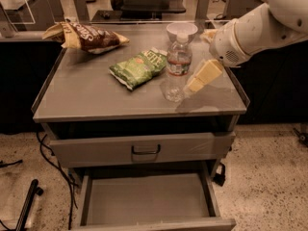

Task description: Place water bottle into middle drawer

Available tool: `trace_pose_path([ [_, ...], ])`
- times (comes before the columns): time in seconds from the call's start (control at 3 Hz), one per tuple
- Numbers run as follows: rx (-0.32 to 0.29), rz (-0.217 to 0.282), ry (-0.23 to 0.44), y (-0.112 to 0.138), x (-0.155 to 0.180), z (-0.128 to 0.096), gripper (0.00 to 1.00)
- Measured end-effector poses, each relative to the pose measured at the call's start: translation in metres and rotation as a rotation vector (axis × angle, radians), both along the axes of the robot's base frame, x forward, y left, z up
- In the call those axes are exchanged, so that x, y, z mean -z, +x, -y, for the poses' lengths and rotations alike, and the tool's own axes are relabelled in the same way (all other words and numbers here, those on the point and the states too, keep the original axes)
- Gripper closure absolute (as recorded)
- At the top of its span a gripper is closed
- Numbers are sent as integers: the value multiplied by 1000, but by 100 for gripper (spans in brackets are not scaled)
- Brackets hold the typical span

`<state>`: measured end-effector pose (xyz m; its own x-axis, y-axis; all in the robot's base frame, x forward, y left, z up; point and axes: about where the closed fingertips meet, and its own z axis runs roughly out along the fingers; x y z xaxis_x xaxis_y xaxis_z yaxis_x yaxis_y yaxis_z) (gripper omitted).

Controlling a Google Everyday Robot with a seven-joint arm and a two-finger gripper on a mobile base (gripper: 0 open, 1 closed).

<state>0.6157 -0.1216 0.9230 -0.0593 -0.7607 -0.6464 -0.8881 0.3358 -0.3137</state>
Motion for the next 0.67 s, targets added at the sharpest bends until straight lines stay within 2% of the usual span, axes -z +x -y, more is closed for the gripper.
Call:
trace_pose_path([
  [0.67, -39, 14, 58, 9, -3, -18, 0],
])
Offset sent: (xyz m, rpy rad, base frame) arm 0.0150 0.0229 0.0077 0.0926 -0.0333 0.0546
